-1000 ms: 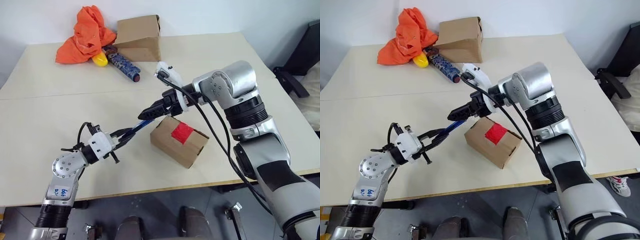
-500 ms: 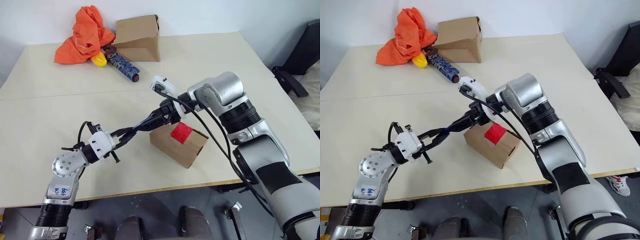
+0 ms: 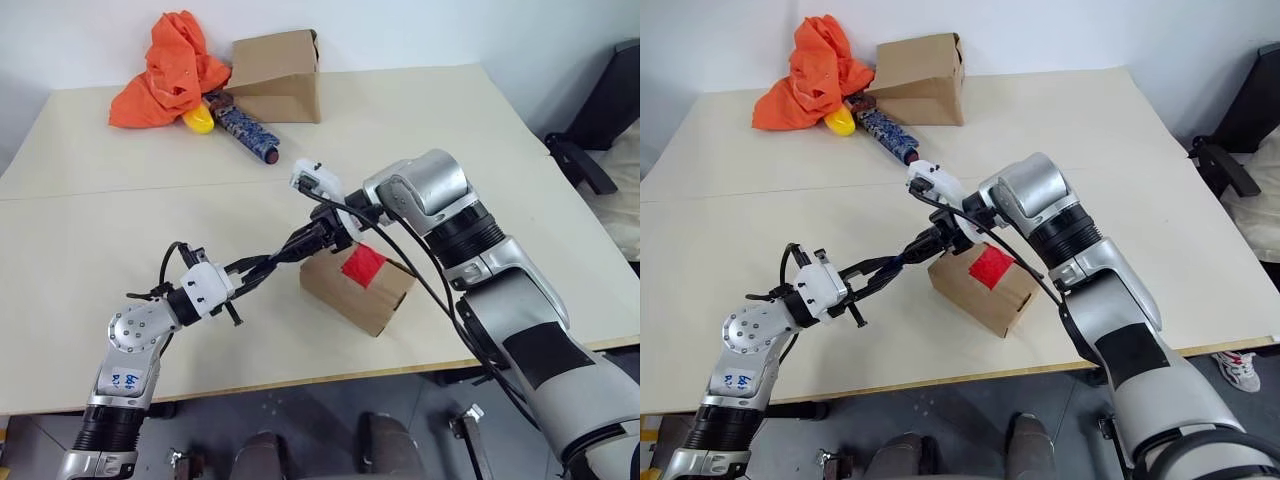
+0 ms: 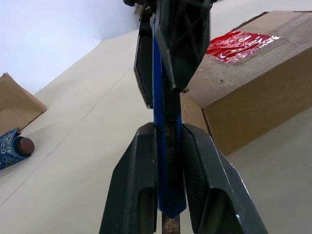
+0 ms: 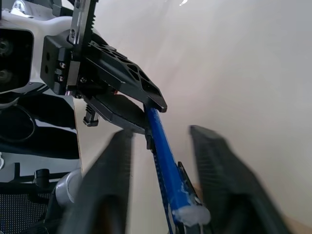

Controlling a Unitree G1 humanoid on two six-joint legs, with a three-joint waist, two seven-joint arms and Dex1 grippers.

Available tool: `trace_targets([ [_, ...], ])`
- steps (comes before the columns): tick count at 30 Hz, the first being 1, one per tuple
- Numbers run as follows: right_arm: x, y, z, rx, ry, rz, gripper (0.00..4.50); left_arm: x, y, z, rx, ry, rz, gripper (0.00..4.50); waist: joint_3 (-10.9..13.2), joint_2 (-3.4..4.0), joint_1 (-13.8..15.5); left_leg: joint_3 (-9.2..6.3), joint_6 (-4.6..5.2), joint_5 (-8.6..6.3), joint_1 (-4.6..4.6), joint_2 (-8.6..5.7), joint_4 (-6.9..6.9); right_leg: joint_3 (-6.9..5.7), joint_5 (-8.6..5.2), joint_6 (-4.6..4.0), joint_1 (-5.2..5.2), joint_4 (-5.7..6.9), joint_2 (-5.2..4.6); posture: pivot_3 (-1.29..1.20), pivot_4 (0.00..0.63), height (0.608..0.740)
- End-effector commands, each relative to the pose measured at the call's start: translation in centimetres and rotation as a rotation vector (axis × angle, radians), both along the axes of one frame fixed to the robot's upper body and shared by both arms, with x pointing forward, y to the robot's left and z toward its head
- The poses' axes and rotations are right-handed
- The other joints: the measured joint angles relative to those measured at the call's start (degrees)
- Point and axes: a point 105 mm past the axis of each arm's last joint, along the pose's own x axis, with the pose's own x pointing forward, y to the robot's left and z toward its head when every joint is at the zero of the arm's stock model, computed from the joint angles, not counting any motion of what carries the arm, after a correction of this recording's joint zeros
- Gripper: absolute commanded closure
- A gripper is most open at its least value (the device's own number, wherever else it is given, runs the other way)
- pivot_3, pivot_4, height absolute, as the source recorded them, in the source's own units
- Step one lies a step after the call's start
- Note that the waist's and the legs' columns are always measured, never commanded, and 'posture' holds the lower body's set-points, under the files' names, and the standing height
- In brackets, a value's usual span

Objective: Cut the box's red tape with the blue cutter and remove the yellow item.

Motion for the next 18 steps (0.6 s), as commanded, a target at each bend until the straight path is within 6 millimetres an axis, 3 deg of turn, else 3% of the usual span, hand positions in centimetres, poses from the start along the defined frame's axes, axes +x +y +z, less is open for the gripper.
trace_targets([
  [1,-0.5,0.3,0.7,0.004,-0.040,0.045,4.04,-0.2,-0.2,1.2,-0.021,-0.045,-0.014,4.10,0.00,0.00,0.00,0.00,0.00,0.00,0.00,0.00,0.00,0.00,0.00,0.00,0.00,0.00,0.00,0.00,0.150,0.740],
  [2,-0.6,0.2,0.8,0.005,-0.040,0.047,4.34,-0.2,-0.2,1.3,-0.021,-0.045,-0.013,4.10,0.00,0.00,0.00,0.00,0.00,0.00,0.00,0.00,0.00,-0.01,0.00,0.00,0.00,0.01,0.00,0.00,0.150,0.740],
  [8,-0.8,0.1,1.4,0.024,-0.064,0.052,4.35,0.4,-0.1,1.2,-0.034,0.006,-0.002,4.10,0.00,0.00,0.01,-0.01,0.00,0.00,0.00,0.00,0.02,-0.01,0.00,0.00,0.00,0.02,0.00,0.00,0.150,0.740],
  [13,-0.7,-0.2,2.7,0.055,-0.108,0.027,4.35,0.8,0.2,0.8,-0.041,0.098,0.001,2.51,0.00,0.00,0.03,-0.02,0.00,0.00,-0.01,0.00,0.04,0.00,0.00,0.00,0.01,0.03,0.00,0.00,0.150,0.740],
  [18,0.0,-1.4,3.7,0.076,-0.175,-0.051,4.35,1.5,3.7,1.8,-0.042,0.132,0.085,1.02,0.01,-0.02,-0.05,-0.05,0.00,0.00,0.00,0.00,0.02,-0.02,0.00,0.00,0.00,0.04,0.00,0.00,0.150,0.740],
])
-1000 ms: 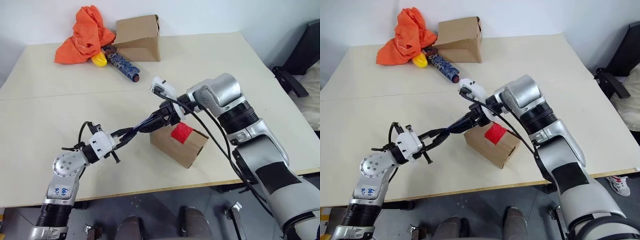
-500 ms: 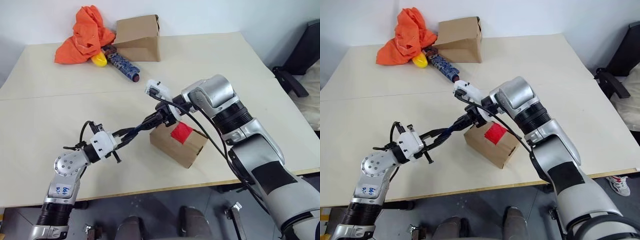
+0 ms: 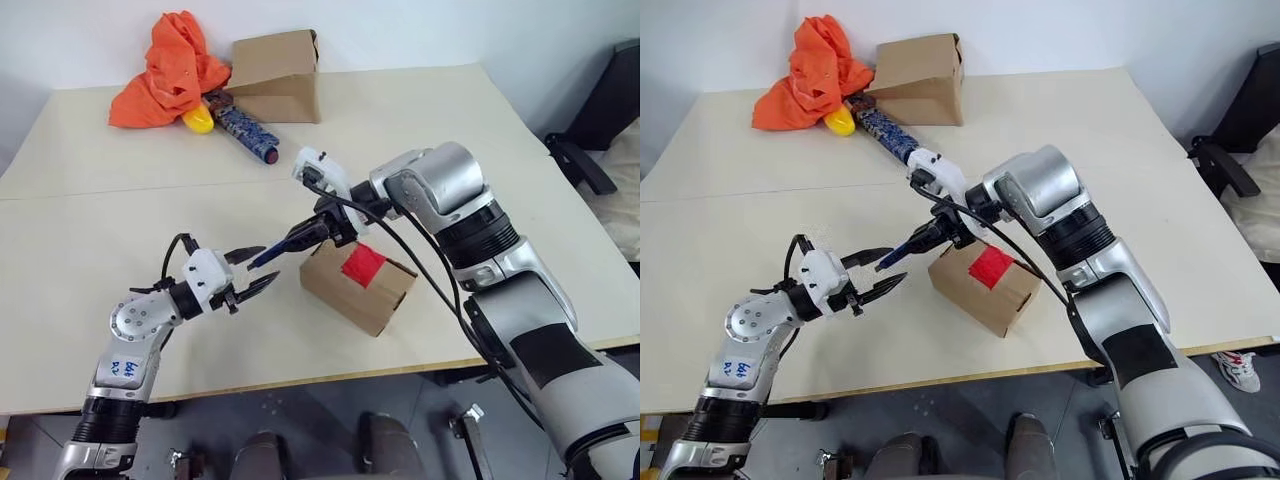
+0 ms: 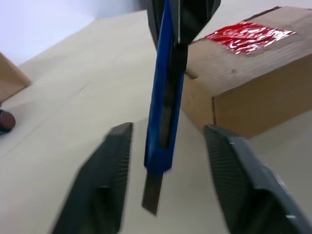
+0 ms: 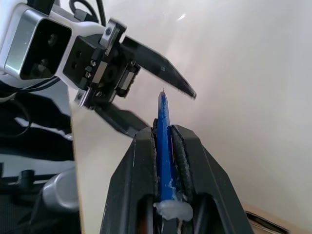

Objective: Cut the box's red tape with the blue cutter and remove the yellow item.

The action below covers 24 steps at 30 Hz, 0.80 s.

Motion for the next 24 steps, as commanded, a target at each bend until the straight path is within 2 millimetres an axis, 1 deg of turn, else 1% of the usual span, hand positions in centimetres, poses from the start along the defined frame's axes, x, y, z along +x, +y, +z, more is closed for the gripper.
trace_targets([
  [1,0.2,-0.9,1.7,0.044,-0.066,-0.036,4.35,0.0,2.5,1.8,-0.022,-0.009,0.051,0.67,0.00,0.00,0.02,0.00,0.00,0.00,0.00,0.00,0.00,0.00,0.00,0.00,0.00,0.00,0.00,0.00,0.150,0.740],
  [3,0.4,-1.5,2.0,0.055,-0.081,-0.068,4.35,-0.5,3.8,2.0,-0.031,0.037,0.065,0.05,0.00,0.00,0.05,0.00,0.00,0.00,0.00,0.00,0.00,0.01,0.00,0.00,0.00,-0.01,-0.01,0.00,0.150,0.740],
  [6,0.7,-2.8,2.6,0.075,-0.106,-0.128,4.35,-2.2,6.0,2.1,-0.055,0.174,0.088,0.00,0.02,-0.03,-0.22,0.00,0.00,0.00,0.01,0.00,-0.05,0.01,0.00,0.00,-0.01,0.00,-0.01,0.00,0.150,0.740],
  [9,0.7,-3.6,2.8,0.086,-0.120,-0.163,4.35,-3.3,6.6,2.2,-0.050,0.239,0.089,0.00,0.10,-0.08,-0.05,-0.01,-0.01,-0.01,0.01,0.00,-0.09,0.01,0.00,0.00,-0.02,-0.01,-0.01,0.00,0.150,0.740],
  [11,0.7,-4.3,3.1,0.106,-0.130,-0.197,4.35,-4.1,6.6,2.3,-0.025,0.288,0.070,0.00,0.14,-0.16,0.21,-0.01,-0.01,0.00,-0.01,0.00,-0.07,0.01,0.00,0.00,-0.02,-0.01,-0.01,0.00,0.150,0.740],
  [14,0.5,-4.9,3.5,0.127,-0.144,-0.224,4.35,-4.2,5.5,2.9,-0.031,0.316,0.034,0.00,0.18,-0.23,0.70,-0.02,-0.01,-0.01,-0.03,0.00,0.00,0.03,0.00,0.00,0.00,0.00,-0.01,0.00,0.150,0.740],
  [17,0.2,-5.3,4.0,0.148,-0.176,-0.242,4.35,-3.8,3.9,3.1,0.002,0.321,-0.004,0.00,0.20,-0.26,0.89,-0.01,-0.01,-0.01,-0.02,0.00,0.02,0.05,0.00,0.00,0.00,0.01,0.00,0.00,0.150,0.740],
  [19,-0.3,-6.5,5.2,0.186,-0.216,-0.272,4.35,-3.3,1.1,3.2,0.016,0.348,-0.097,0.00,0.23,-0.29,1.74,-0.01,-0.01,-0.01,-0.02,0.00,0.02,0.04,0.00,0.00,0.00,0.01,0.00,0.00,0.150,0.740],
  [20,-0.6,-6.9,5.5,0.197,-0.229,-0.283,4.35,-3.1,0.2,3.3,0.020,0.353,-0.129,0.38,0.24,-0.31,1.90,-0.02,-0.01,-0.01,-0.04,-0.01,0.05,0.04,0.00,0.00,0.01,0.00,0.00,0.00,0.150,0.740],
  [21,-0.8,-7.5,5.6,0.198,-0.247,-0.301,4.35,-3.0,-0.9,3.6,0.017,0.350,-0.180,0.63,0.24,-0.31,1.80,-0.02,-0.01,-0.01,-0.07,-0.02,0.12,0.05,0.00,0.01,0.02,0.01,0.00,0.00,0.150,0.740],
  [22,-0.9,-8.3,5.6,0.188,-0.270,-0.329,4.35,-2.9,-2.0,3.8,0.022,0.348,-0.222,0.92,0.24,-0.32,1.91,-0.02,-0.01,-0.01,-0.07,-0.02,0.13,0.05,0.01,0.02,0.02,0.01,0.00,0.00,0.150,0.740],
  [24,-1.0,-9.5,5.3,0.156,-0.308,-0.380,4.35,-2.3,-3.5,4.2,0.036,0.345,-0.274,1.48,0.26,-0.39,2.11,-0.02,-0.02,-0.01,-0.08,-0.02,0.14,0.04,0.01,0.02,0.03,0.01,0.00,0.00,0.150,0.740],
])
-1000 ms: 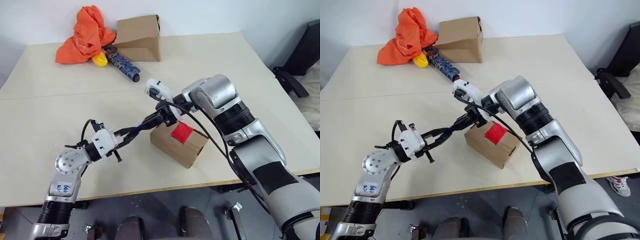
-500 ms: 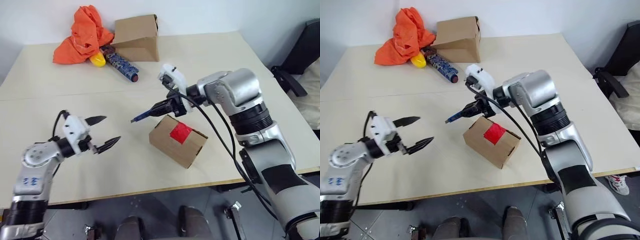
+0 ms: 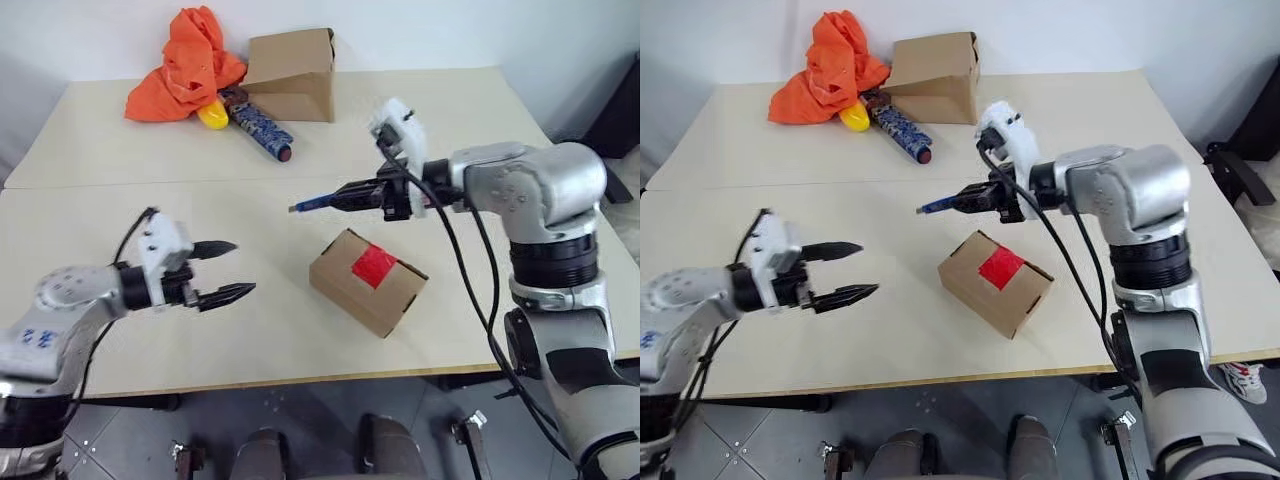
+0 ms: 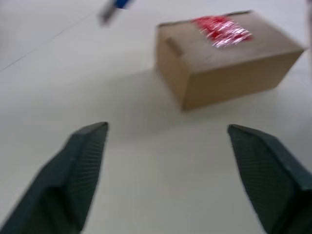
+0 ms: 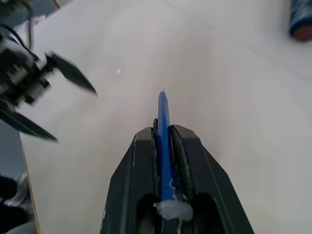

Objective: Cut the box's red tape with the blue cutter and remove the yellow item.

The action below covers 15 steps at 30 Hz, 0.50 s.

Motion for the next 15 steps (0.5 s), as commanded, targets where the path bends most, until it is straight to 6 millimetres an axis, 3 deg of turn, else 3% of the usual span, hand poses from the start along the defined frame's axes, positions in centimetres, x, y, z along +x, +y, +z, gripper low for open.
trace_targets([
  [1,-0.7,-2.0,0.6,-0.025,-0.084,-0.079,4.35,0.4,-2.6,0.8,0.018,-0.013,-0.101,1.82,0.02,-0.06,0.04,-0.01,0.00,0.00,0.00,0.00,0.01,-0.01,0.00,0.00,0.01,-0.01,0.00,0.00,0.150,0.740],
  [10,-1.9,-4.6,-0.6,-0.105,-0.111,-0.197,4.35,2.9,-7.3,1.1,0.081,0.025,-0.253,4.48,0.08,-0.05,-0.10,0.05,0.01,0.00,-0.03,0.00,0.16,0.10,0.00,0.00,0.00,-0.03,0.05,0.00,0.150,0.740],
  [15,-2.3,-5.4,-1.2,-0.157,-0.113,-0.240,4.35,3.6,-9.1,0.6,0.105,0.073,-0.302,4.48,0.11,-0.10,-0.01,0.05,0.02,-0.01,-0.04,0.00,0.23,0.12,0.00,0.00,0.00,-0.01,0.05,0.00,0.150,0.740],
])
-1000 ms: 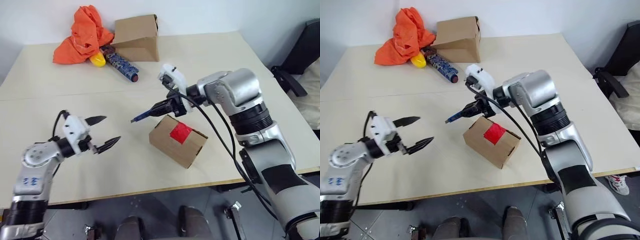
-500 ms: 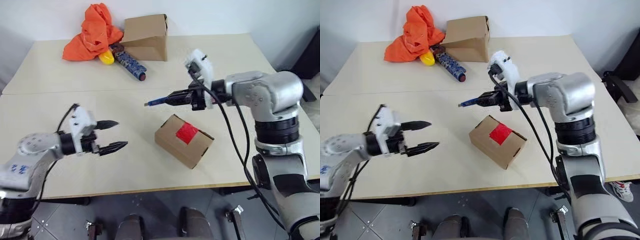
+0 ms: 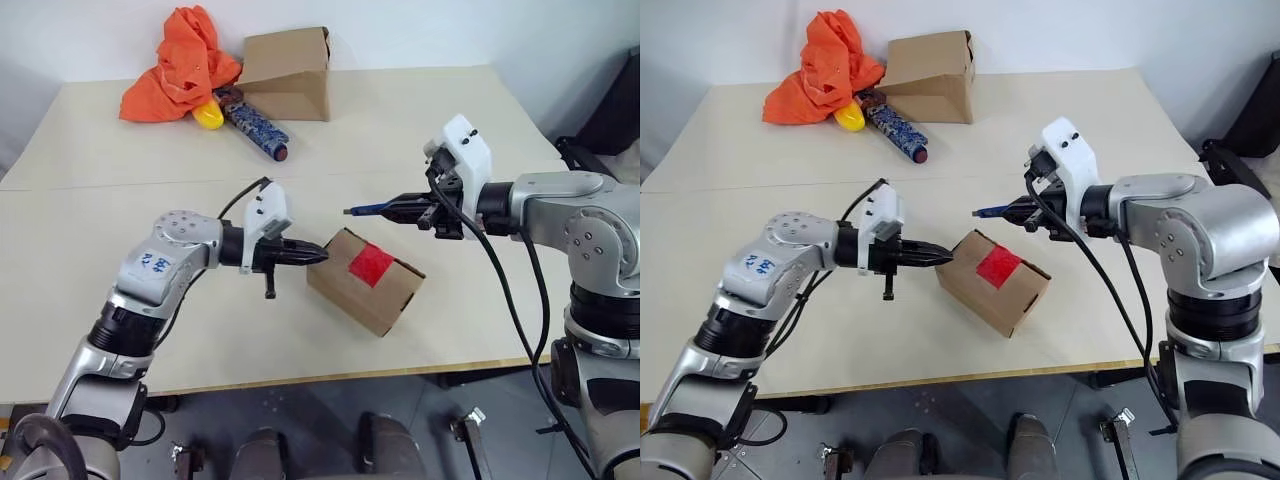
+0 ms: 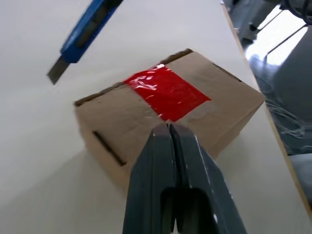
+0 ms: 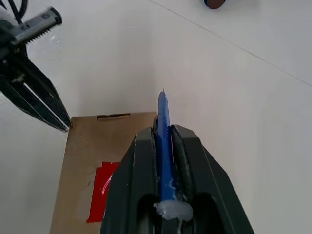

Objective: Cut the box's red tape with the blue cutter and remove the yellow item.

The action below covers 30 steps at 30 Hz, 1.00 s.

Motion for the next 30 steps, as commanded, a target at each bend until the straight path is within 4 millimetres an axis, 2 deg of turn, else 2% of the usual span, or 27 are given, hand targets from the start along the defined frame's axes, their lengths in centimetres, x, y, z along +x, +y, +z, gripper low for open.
trace_targets([
  [1,-0.7,-0.7,0.5,-0.035,-0.046,-0.027,4.35,0.5,-1.2,-0.1,0.052,0.004,-0.031,4.48,0.02,-0.04,0.18,0.00,0.00,0.00,-0.01,0.00,0.04,0.00,0.00,0.00,0.01,-0.01,0.00,0.00,0.150,0.740],
  [12,-1.3,-1.2,-0.5,-0.049,-0.021,-0.035,4.35,1.5,-2.5,-3.1,0.192,0.048,0.007,4.48,0.03,-0.06,0.56,0.00,0.02,-0.01,-0.02,0.00,0.21,0.04,0.00,0.00,0.06,0.01,0.00,0.00,0.150,0.740],
  [17,-1.4,-1.0,-0.6,-0.038,-0.015,-0.023,4.35,1.6,-2.8,-3.3,0.189,0.064,0.015,4.48,0.03,-0.06,1.41,0.00,0.06,-0.03,-0.01,0.00,0.36,0.08,0.00,0.00,0.13,0.01,0.00,0.00,0.150,0.740],
  [24,-1.2,-1.9,-2.6,-0.078,0.034,-0.053,4.35,1.5,-2.9,-3.4,0.193,0.073,0.016,4.48,0.02,-0.07,1.57,0.01,0.11,-0.06,-0.01,0.00,0.41,0.09,0.00,0.00,0.17,-0.01,-0.01,0.00,0.150,0.740],
  [30,-1.2,-1.6,-1.3,-0.041,0.001,-0.035,4.35,1.7,-2.9,-3.3,0.190,0.073,0.027,4.48,0.02,-0.07,1.56,0.00,0.11,-0.06,0.01,0.00,0.42,0.10,0.00,0.00,0.18,0.01,-0.01,0.00,0.150,0.740],
])
